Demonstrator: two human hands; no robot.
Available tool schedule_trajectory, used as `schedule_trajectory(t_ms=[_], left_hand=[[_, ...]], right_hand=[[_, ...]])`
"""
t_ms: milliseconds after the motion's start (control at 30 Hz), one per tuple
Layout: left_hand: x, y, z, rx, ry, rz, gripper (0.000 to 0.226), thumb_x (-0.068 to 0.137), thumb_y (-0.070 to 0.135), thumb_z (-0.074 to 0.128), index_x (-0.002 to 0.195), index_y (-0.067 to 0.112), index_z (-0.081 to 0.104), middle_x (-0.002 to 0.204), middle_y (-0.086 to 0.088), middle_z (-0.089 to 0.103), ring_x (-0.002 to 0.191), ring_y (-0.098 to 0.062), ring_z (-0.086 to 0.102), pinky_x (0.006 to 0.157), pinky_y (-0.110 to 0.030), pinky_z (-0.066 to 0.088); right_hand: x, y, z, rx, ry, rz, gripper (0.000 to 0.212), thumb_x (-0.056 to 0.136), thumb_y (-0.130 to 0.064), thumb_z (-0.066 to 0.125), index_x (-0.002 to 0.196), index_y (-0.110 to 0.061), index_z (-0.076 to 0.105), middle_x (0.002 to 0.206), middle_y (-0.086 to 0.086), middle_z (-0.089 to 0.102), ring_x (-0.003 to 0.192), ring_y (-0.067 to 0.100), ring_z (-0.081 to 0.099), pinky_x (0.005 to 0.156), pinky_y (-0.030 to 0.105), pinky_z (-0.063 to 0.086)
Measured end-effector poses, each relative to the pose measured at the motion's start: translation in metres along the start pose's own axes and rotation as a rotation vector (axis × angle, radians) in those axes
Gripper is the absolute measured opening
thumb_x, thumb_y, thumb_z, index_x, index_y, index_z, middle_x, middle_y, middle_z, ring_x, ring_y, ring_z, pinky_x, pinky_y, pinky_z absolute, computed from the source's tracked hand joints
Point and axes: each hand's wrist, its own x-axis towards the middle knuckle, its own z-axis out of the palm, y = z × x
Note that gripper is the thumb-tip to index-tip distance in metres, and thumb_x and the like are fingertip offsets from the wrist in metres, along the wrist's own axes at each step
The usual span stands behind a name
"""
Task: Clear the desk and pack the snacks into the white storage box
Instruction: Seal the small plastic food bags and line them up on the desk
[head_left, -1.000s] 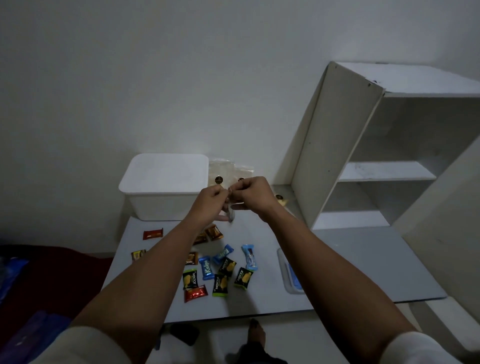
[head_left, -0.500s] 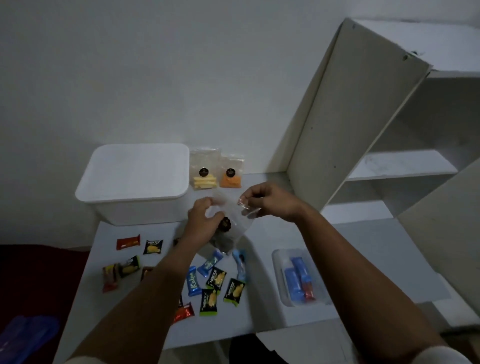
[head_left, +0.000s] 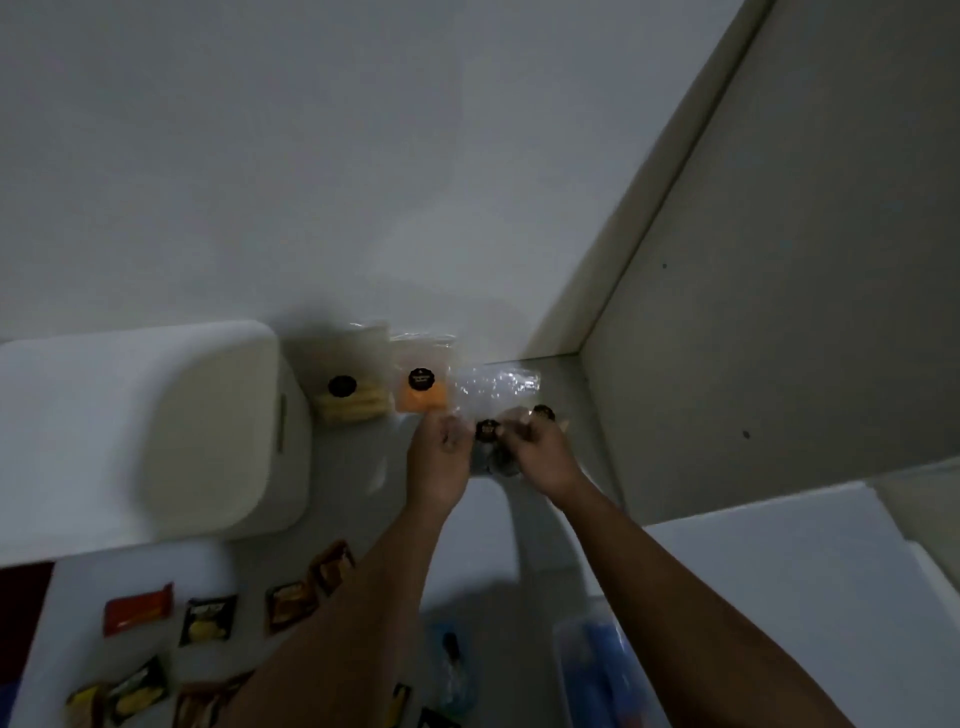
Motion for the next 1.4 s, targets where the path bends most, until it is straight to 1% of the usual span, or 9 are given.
schedule_trajectory(t_ms=[167, 333, 500, 667, 767, 967, 1100, 1233, 1400], left_hand=[[0.057, -0.011, 0.028, 0.186, 0.144, -0.038, 0.02, 0.079, 0.041, 0.055, 0.093, 0.028, 0.06, 0.099, -0.002, 0.065, 0.095, -0.028, 0.063, 0.076, -0.039, 0.056], [0.082, 0.0, 0.037, 0.06, 0.235, -0.059, 0.012, 0.085, 0.009, 0.066, 0.095, 0.014, 0.061, 0.104, -0.012, 0.062, 0.092, -0.024, 0.062, 0.074, -0.031, 0.047], [0.086, -0.009, 0.035, 0.019, 0.234, -0.09, 0.014, 0.087, 0.011, 0.068, 0.099, 0.004, 0.063, 0.102, -0.014, 0.063, 0.092, -0.027, 0.064, 0.074, -0.039, 0.052], [0.058, -0.005, 0.032, -0.045, 0.26, -0.102, 0.027, 0.089, 0.005, 0.069, 0.116, 0.008, 0.064, 0.111, -0.004, 0.066, 0.091, -0.011, 0.062, 0.081, -0.03, 0.05], [0.043, -0.016, 0.04, -0.098, 0.156, -0.279, 0.057, 0.089, 0.011, 0.073, 0.14, 0.014, 0.05, 0.143, -0.014, 0.052, 0.123, -0.027, 0.059, 0.098, -0.034, 0.049], [0.012, -0.031, 0.049, -0.128, -0.171, -0.315, 0.047, 0.089, 0.008, 0.072, 0.129, 0.021, 0.052, 0.132, -0.013, 0.057, 0.12, -0.024, 0.059, 0.102, -0.043, 0.05], [-0.014, -0.039, 0.039, -0.131, -0.204, -0.329, 0.038, 0.092, 0.011, 0.07, 0.126, 0.019, 0.058, 0.128, -0.009, 0.057, 0.121, -0.026, 0.059, 0.099, -0.042, 0.05], [-0.048, -0.047, 0.011, -0.121, -0.223, -0.312, 0.025, 0.095, 0.014, 0.067, 0.118, 0.02, 0.063, 0.121, -0.005, 0.061, 0.106, -0.019, 0.06, 0.086, -0.033, 0.049], [-0.097, -0.045, -0.031, -0.083, -0.182, -0.247, 0.009, 0.096, 0.014, 0.064, 0.103, 0.018, 0.069, 0.102, -0.009, 0.071, 0.086, -0.019, 0.064, 0.078, -0.032, 0.05]], right_hand=[[0.077, -0.005, 0.008, 0.086, 0.038, 0.055, 0.019, 0.104, -0.006, 0.054, 0.11, 0.006, 0.068, 0.098, 0.024, 0.07, 0.082, 0.022, 0.061, 0.058, 0.016, 0.051], [0.121, -0.003, 0.018, 0.084, -0.024, -0.022, 0.032, 0.094, 0.003, 0.054, 0.088, -0.025, 0.069, 0.09, -0.004, 0.072, 0.083, 0.005, 0.069, 0.079, 0.026, 0.055], [0.107, -0.01, 0.006, 0.01, 0.043, -0.077, 0.032, 0.088, -0.018, 0.069, 0.119, -0.024, 0.065, 0.108, -0.01, 0.07, 0.101, 0.004, 0.066, 0.092, 0.026, 0.055], [0.086, 0.004, -0.032, -0.546, 0.362, 0.066, 0.062, 0.088, -0.032, 0.067, 0.147, -0.023, 0.049, 0.151, 0.008, 0.047, 0.141, 0.03, 0.043, 0.11, 0.047, 0.041], [0.076, 0.017, -0.04, -0.671, 0.139, 0.393, 0.094, 0.09, -0.051, 0.065, 0.163, -0.025, 0.012, 0.166, 0.016, 0.016, 0.153, 0.037, 0.016, 0.118, 0.058, 0.026], [0.059, 0.055, -0.031, -0.466, 0.208, 0.466, 0.133, 0.064, -0.065, 0.086, 0.162, -0.016, 0.012, 0.155, 0.021, 0.039, 0.141, 0.039, 0.042, 0.109, 0.044, 0.042], [0.043, 0.075, -0.031, -0.093, 0.268, 0.431, 0.103, 0.065, -0.032, 0.096, 0.144, -0.001, 0.037, 0.129, 0.017, 0.064, 0.11, 0.031, 0.066, 0.083, 0.033, 0.049], [0.005, 0.079, -0.032, -0.073, 0.388, 0.358, 0.042, 0.088, -0.016, 0.077, 0.122, -0.001, 0.057, 0.116, 0.02, 0.069, 0.103, 0.034, 0.068, 0.086, 0.038, 0.052], [-0.069, 0.056, -0.016, -0.01, 0.356, 0.173, 0.019, 0.083, -0.014, 0.079, 0.085, -0.025, 0.064, 0.087, 0.006, 0.072, 0.086, 0.031, 0.071, 0.081, 0.051, 0.061]])
